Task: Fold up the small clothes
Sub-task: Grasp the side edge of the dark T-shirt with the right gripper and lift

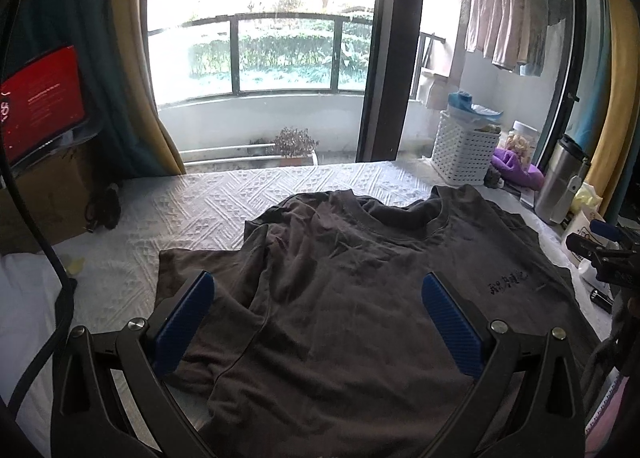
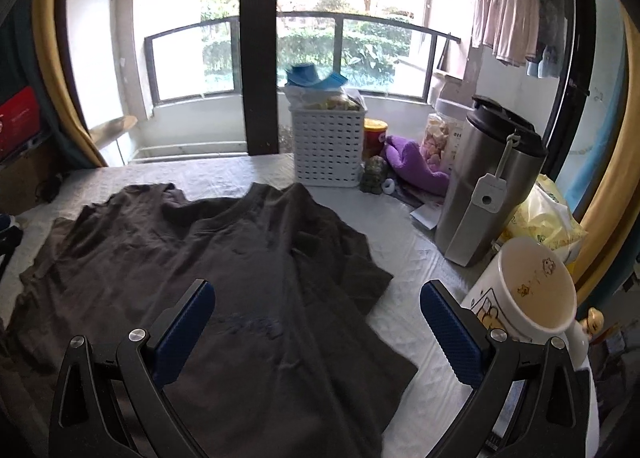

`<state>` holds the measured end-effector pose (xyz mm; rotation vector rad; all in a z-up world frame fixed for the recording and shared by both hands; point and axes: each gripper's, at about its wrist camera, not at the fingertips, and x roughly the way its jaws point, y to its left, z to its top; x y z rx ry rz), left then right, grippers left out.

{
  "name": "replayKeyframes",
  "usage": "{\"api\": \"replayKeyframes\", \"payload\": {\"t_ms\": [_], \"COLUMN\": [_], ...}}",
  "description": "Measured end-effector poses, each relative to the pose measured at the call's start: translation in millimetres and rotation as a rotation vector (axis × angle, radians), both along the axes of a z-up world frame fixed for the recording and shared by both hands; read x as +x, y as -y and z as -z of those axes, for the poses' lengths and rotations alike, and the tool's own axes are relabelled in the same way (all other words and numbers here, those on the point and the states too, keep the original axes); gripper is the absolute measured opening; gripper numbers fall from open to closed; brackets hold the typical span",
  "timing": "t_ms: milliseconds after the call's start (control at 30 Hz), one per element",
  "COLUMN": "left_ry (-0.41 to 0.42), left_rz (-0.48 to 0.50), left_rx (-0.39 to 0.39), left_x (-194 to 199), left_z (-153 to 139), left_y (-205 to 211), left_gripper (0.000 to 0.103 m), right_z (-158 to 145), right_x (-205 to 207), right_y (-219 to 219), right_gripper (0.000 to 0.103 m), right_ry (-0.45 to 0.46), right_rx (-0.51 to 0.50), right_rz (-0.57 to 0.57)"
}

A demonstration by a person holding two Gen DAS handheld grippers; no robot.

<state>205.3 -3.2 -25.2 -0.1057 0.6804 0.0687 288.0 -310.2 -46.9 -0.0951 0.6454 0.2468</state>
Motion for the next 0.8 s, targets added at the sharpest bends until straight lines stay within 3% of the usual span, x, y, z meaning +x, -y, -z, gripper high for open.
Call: {"api": "replayKeyframes", "payload": {"t_ms": [67,300,400,633,667,700,800], "left_ry": [-0.014,-0.036,-0.053,-0.085,-0.088,-0.094,-0.099], "left_rz": [-0.001,-0.022,-0.031,-0.037,-0.037,-0.036,-0.022], "left_rx": [0.001,0.001,-0.001,-0.006,-0.008,-0.011,-0.007], "left_x": [8,29,37,45,46,47,49], "left_z": [4,11,16,25,26,28,28], "left_y": [-1,-10,-14,-19,-19,-19,-17], "left_gripper": [0.103,0.102,0.102,0.103,0.102,0.102,0.102], "right_z": [3,28,38,62,66,70,65], "right_x": [9,57,75,88,90,90,86], "right_y": [3,6,-3,-31,-31,-30,-20], "right_gripper": [0.099,0.049,0.042,0.042,0.036,0.012,0.01], "right_ry": [-0.005,-0.081,-0.118,-0.206,-0.219,-0.225,-0.212], "right_rx": [-0.013,-0.062,-0.08,-0.15,-0.156,-0.149,-0.114], "right_rz": [0.0,-0.04,-0.096,-0.22,-0.222,-0.218,-0.197]}}
